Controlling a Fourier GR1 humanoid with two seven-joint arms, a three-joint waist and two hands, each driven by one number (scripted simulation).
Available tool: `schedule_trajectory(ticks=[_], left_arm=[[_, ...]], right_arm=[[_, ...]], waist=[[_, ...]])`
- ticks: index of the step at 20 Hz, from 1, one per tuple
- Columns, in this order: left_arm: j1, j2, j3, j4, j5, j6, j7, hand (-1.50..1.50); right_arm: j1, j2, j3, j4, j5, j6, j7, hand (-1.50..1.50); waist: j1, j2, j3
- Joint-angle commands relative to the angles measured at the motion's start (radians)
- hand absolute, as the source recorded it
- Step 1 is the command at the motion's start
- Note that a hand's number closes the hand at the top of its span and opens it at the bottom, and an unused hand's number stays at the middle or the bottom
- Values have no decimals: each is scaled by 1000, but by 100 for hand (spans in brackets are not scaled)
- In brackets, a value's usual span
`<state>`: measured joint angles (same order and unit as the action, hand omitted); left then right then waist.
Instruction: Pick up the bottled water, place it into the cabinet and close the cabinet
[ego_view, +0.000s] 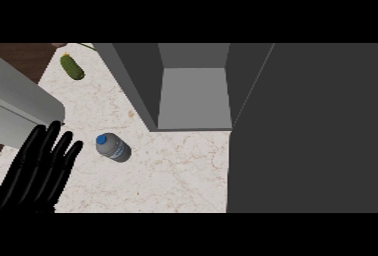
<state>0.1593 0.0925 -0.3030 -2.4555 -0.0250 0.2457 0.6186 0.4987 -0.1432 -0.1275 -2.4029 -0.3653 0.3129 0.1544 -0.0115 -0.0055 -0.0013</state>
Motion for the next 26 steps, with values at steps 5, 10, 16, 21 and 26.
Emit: schedule_trajectory(ticks=[5, 10, 16, 21, 26], left_arm=[[61, 47, 149, 145, 94, -83, -135, -150], [72, 70, 234, 292, 164, -168, -280, -150], [-33, 73, 262, 540, 113, -198, -422, -150], [-61, 97, 338, 668, 183, -257, -483, -150], [-130, 68, 343, 854, 94, -211, -593, -150]], right_arm=[[76, -5, -24, -210, -196, -1, 80, -150], [98, -24, -89, -163, -227, 42, 25, -150], [149, -14, -46, -217, -222, 43, 38, -150], [176, -19, -77, -193, -250, 69, 2, -150], [181, -38, -127, -142, -299, 101, -45, -150]], waist=[[-5, 2, -2], [-6, 2, -1], [-22, 5, -2], [-18, 4, -1], [-21, 4, 0]])
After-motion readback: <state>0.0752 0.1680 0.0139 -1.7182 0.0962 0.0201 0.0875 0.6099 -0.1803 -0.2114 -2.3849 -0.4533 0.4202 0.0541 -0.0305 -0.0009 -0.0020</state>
